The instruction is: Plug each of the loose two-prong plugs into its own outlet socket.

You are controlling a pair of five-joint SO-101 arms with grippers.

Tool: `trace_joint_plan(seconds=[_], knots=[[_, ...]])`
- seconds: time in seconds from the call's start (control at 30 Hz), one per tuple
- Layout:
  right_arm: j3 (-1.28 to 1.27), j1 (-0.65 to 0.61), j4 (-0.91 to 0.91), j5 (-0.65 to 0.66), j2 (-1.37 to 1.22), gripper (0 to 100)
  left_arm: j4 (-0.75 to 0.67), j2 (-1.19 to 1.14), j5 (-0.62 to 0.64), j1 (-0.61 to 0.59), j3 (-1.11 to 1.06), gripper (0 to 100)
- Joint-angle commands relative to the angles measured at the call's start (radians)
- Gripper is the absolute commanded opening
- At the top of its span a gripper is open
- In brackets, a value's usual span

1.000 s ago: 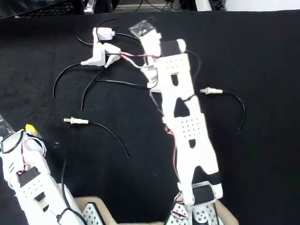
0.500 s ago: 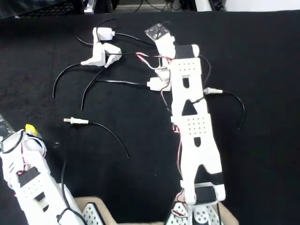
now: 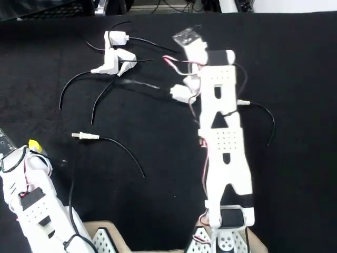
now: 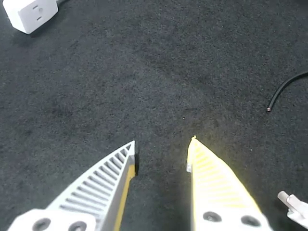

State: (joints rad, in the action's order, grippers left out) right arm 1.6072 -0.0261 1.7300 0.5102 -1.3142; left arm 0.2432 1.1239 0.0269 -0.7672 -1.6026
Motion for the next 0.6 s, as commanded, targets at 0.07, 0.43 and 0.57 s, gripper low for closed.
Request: trace_joint_plan(seconds=[0.07,0.43,0.57], knots=[[-0.028,0.046,0.037,0.21,0.205,38.8,-0.028,0.008,-0.008,0.008,0.008,18],[-0.604,0.046,0.037,0.842,0.412,38.8,-0.028,0.008,-0.008,0.01,0.01,18],[-0.84,0.025,0.037,1.003,0.57,38.8,-0.028,0.008,-0.008,0.01,0.01,18]])
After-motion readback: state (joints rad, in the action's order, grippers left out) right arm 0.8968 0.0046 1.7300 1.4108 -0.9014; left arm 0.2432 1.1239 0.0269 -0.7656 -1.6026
